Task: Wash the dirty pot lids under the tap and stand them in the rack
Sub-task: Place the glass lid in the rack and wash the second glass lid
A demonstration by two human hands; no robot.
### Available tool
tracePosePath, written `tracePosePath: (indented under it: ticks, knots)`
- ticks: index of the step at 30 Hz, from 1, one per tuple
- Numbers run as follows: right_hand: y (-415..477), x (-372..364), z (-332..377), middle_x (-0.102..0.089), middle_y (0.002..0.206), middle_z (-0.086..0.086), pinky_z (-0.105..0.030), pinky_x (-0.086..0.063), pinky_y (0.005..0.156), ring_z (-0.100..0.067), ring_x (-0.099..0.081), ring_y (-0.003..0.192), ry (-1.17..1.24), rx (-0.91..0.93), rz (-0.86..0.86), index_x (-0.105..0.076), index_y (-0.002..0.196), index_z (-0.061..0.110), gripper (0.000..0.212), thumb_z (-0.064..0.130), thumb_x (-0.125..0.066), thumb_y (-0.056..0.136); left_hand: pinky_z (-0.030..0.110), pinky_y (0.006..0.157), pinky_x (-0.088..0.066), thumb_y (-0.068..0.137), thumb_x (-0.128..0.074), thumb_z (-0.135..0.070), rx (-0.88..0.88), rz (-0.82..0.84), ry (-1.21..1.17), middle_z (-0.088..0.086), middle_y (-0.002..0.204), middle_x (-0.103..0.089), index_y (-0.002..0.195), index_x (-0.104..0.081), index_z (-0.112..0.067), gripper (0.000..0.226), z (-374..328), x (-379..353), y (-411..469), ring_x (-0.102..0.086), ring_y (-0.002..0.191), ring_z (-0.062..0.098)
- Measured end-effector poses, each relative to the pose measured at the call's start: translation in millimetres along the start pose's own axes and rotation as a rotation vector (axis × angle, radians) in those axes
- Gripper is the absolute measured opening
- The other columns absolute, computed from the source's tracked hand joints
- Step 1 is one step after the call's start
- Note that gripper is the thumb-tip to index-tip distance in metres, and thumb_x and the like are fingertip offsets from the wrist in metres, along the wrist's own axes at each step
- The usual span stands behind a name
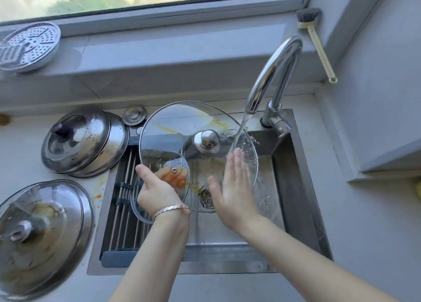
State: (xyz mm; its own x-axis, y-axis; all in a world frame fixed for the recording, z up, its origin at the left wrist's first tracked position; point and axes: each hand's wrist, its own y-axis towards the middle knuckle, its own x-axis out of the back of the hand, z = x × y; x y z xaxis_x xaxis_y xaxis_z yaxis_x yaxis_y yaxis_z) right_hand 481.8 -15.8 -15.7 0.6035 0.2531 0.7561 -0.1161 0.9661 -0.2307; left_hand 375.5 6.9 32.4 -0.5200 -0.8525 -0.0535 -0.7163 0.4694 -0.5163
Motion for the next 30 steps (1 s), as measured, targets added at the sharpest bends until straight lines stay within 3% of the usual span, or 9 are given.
tracePosePath:
  ticks: [3, 7, 11, 17, 21, 25, 30]
  knots:
    - [-6.3, -3.2, -4.5, 0.036, 0.145, -0.001, -0.025, 0.021, 0.112, -0.010, 0.033, 0.136, -0.039, 0.093, 0.016, 0.027, 0.137, 0.014, 0.083, 0.068, 0.003, 0.078, 0.014, 0.039, -0.045, 0.094, -0.036, -0.051, -0.005, 0.005, 0.011, -0.002, 0.043, -0.063, 0.067, -0.058, -0.009, 0.055, 0.0, 0.6, -0.9, -0.063, 0.041, 0.010]
    - [18.3, 8.5, -16.8, 0.023, 0.154, -0.009, -0.029, 0.014, 0.115, -0.015, 0.023, 0.141, 0.051, -0.177, 0.009, 0.015, 0.146, 0.007, 0.073, 0.053, -0.011, 0.095, 0.014, 0.039, -0.045, 0.093, -0.037, -0.051, 0.009, 0.010, 0.026, -0.002, 0.043, -0.063, 0.068, -0.058, -0.009, 0.054, 3.1, 3.6, -1.7, -0.063, 0.041, 0.010]
    - [5.1, -3.1, -6.5, 0.016, 0.156, 0.000, -0.027, 0.016, 0.113, -0.009, 0.021, 0.141, 0.023, 0.047, -0.020, 0.008, 0.148, 0.011, 0.080, 0.054, 0.001, 0.082, 0.013, 0.040, -0.045, 0.094, -0.035, -0.051, 0.027, 0.039, 0.058, -0.003, 0.043, -0.063, 0.068, -0.058, -0.008, 0.055, 4.9, 5.0, -1.7, -0.063, 0.040, 0.009]
    - [60.0, 24.9, -42.5, 0.002, 0.158, -0.001, -0.033, 0.004, 0.118, -0.011, 0.007, 0.145, 0.126, -0.132, -0.060, -0.003, 0.149, 0.012, 0.063, 0.042, -0.008, 0.094, 0.014, 0.038, -0.045, 0.095, -0.035, -0.050, 0.016, 0.157, 0.190, 0.002, 0.044, -0.064, 0.068, -0.059, -0.005, 0.057, 3.4, 20.4, -2.3, -0.062, 0.038, 0.012]
    - [85.5, 47.7, -42.7, -0.002, 0.158, -0.002, -0.029, 0.006, 0.117, -0.012, 0.004, 0.145, 0.039, 0.033, -0.007, -0.007, 0.149, 0.012, 0.053, 0.030, -0.020, 0.101, 0.014, 0.035, -0.044, 0.095, -0.034, -0.047, 0.004, 0.248, 0.268, 0.004, 0.043, -0.063, 0.067, -0.058, -0.003, 0.058, 2.7, 24.4, -1.5, -0.060, 0.036, 0.013]
    - [98.6, 64.1, -20.8, 0.005, 0.158, 0.001, -0.026, 0.009, 0.112, -0.011, 0.008, 0.144, -0.095, 0.250, 0.090, -0.002, 0.149, 0.014, 0.058, 0.034, -0.025, 0.101, 0.015, 0.034, -0.042, 0.096, -0.033, -0.043, -0.058, 0.323, 0.325, 0.006, 0.042, -0.062, 0.063, -0.057, -0.001, 0.059, 2.0, 20.5, -1.1, -0.059, 0.034, 0.015]
    - [96.3, 71.5, 4.7, 0.025, 0.154, -0.005, -0.032, 0.012, 0.113, -0.014, 0.022, 0.141, -0.145, 0.148, 0.272, 0.015, 0.146, 0.009, 0.067, 0.044, -0.016, 0.099, 0.016, 0.034, -0.041, 0.097, -0.035, -0.041, -0.080, 0.349, 0.343, 0.007, 0.040, -0.061, 0.057, -0.057, -0.001, 0.061, 5.3, 10.5, 0.0, -0.058, 0.032, 0.017]
